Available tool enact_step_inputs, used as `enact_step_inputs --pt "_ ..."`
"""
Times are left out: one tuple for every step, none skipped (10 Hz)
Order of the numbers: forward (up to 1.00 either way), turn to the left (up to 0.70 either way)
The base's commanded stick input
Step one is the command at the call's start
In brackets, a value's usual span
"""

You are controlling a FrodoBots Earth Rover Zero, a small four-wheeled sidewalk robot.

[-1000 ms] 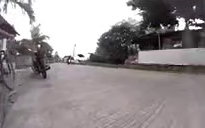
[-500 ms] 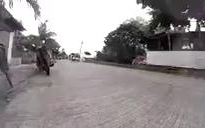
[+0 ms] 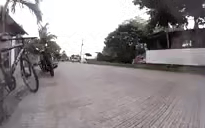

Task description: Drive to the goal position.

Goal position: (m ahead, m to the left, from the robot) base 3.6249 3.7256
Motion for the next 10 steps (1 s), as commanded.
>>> enact_step_inputs --pt "-0.63 0.0" --pt "-0.7 0.0" --pt "-0.7 0.0" --pt "-0.7 0.0" --pt "-0.7 0.0" --pt "-0.7 0.0" --pt "-0.7 0.0" --pt "-0.7 0.0" --pt "-0.7 0.0" --pt "-0.7 0.0"
